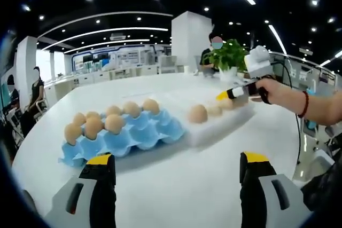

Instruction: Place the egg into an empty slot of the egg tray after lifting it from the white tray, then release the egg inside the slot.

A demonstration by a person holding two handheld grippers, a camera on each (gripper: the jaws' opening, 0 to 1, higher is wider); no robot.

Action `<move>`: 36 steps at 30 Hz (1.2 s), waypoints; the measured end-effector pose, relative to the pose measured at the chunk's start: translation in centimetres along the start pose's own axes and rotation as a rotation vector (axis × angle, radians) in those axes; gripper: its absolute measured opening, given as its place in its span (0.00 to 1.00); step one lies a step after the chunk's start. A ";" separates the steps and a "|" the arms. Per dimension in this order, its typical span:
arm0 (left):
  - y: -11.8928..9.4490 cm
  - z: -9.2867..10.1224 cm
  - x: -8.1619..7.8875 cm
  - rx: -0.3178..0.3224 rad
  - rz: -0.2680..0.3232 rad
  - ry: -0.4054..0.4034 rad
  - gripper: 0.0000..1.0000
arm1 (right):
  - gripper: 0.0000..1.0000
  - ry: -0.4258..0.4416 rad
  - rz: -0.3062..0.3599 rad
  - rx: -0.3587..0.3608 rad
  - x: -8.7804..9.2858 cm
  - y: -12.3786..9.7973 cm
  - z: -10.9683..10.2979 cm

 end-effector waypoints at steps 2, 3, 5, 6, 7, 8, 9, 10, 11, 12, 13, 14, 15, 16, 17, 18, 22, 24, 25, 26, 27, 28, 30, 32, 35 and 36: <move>0.0 -0.1 0.0 0.000 0.000 0.001 0.98 | 0.31 0.014 0.000 0.003 0.0 -0.1 0.1; 0.0 -0.2 0.1 0.000 -0.001 0.000 0.98 | 0.29 0.027 0.001 0.004 -0.1 0.0 0.3; -0.1 -0.3 0.2 -0.002 -0.004 -0.001 0.98 | 0.27 0.049 0.002 0.001 -0.3 0.0 0.6; -0.1 -0.3 0.2 -0.003 -0.006 -0.004 0.98 | 0.27 0.066 0.005 -0.004 -0.3 0.0 0.7; -0.1 -0.3 0.1 0.001 -0.002 -0.010 0.98 | 0.27 0.075 0.006 -0.012 -0.3 0.0 0.7; -0.1 -0.3 0.1 0.006 -0.001 -0.011 0.98 | 0.27 0.071 0.008 -0.014 -0.3 0.1 0.8; -0.1 -0.2 0.1 0.010 -0.001 -0.008 0.97 | 0.27 0.068 0.008 -0.015 -0.3 0.1 0.7; -0.1 -0.1 0.0 0.010 -0.002 -0.005 0.97 | 0.27 0.064 0.002 -0.014 -0.3 0.1 0.6; -0.1 -0.1 0.0 0.008 -0.004 -0.001 0.97 | 0.27 0.064 -0.004 -0.012 -0.4 0.1 0.6; 0.0 0.0 0.0 0.009 -0.005 0.000 0.97 | 0.27 0.062 -0.015 -0.007 -0.4 0.2 0.6; 0.1 0.1 -0.1 0.011 -0.006 -0.001 0.97 | 0.27 0.048 -0.031 0.002 -0.4 0.2 0.5; 0.1 0.1 -0.1 0.014 -0.004 -0.001 0.97 | 0.27 0.023 -0.050 0.022 -0.4 0.1 0.4; 0.2 0.3 -0.2 0.017 -0.004 0.003 0.97 | 0.27 0.017 -0.054 0.033 -0.4 0.2 0.4; 0.2 0.4 -0.2 0.019 -0.006 0.006 0.97 | 0.27 -0.004 -0.063 0.049 -0.5 0.3 0.3; 0.3 0.5 -0.2 0.019 -0.008 0.008 0.97 | 0.27 -0.002 -0.064 0.052 -0.5 0.4 0.2; 0.3 0.5 -0.2 0.020 -0.009 0.010 0.97 | 0.27 0.007 -0.068 0.053 -0.5 0.3 0.3; 0.2 0.5 -0.2 0.022 -0.008 0.008 0.97 | 0.26 0.033 -0.075 0.047 -0.5 0.3 0.5; 0.0 0.5 -0.3 0.032 0.006 -0.002 0.97 | 0.26 0.042 -0.065 0.042 -0.5 0.3 0.6; 0.0 0.4 -0.4 0.033 0.012 -0.009 0.97 | 0.26 0.048 -0.057 0.039 -0.4 0.3 0.6; -0.1 0.4 -0.4 0.033 0.017 -0.014 0.97 | 0.26 0.053 -0.052 0.039 -0.4 0.3 0.6; -0.1 0.3 -0.3 0.031 0.014 -0.017 0.97 | 0.26 0.052 -0.047 0.040 -0.5 0.3 0.6; -0.1 0.3 -0.3 0.030 0.013 -0.016 0.97 | 0.26 0.052 -0.044 0.043 -0.5 0.3 0.6; -0.2 0.2 -0.2 0.021 0.003 -0.010 0.97 | 0.26 0.055 -0.033 0.045 -0.5 0.2 0.6; -0.4 0.2 -0.2 0.025 0.011 -0.009 0.97 | 0.26 0.069 -0.014 0.040 -0.5 -0.1 0.6; -0.3 0.1 -0.3 0.027 0.014 -0.017 0.97 | 0.26 0.073 -0.006 0.032 -0.6 -0.3 0.6; -0.2 0.0 -0.2 0.022 0.007 -0.016 0.97 | 0.26 0.075 0.002 0.028 -0.6 -0.6 0.5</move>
Point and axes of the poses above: the point that each gripper's makers call its tool centre point, and the gripper's own axes: y roughly forward along the fingers, z roughly to its right, x roughly out of its underside, the point moved 2 cm from there along -y, roughly backward along the fingers, and after that the axes turned 14 degrees about -z, right-handed, at the moved point
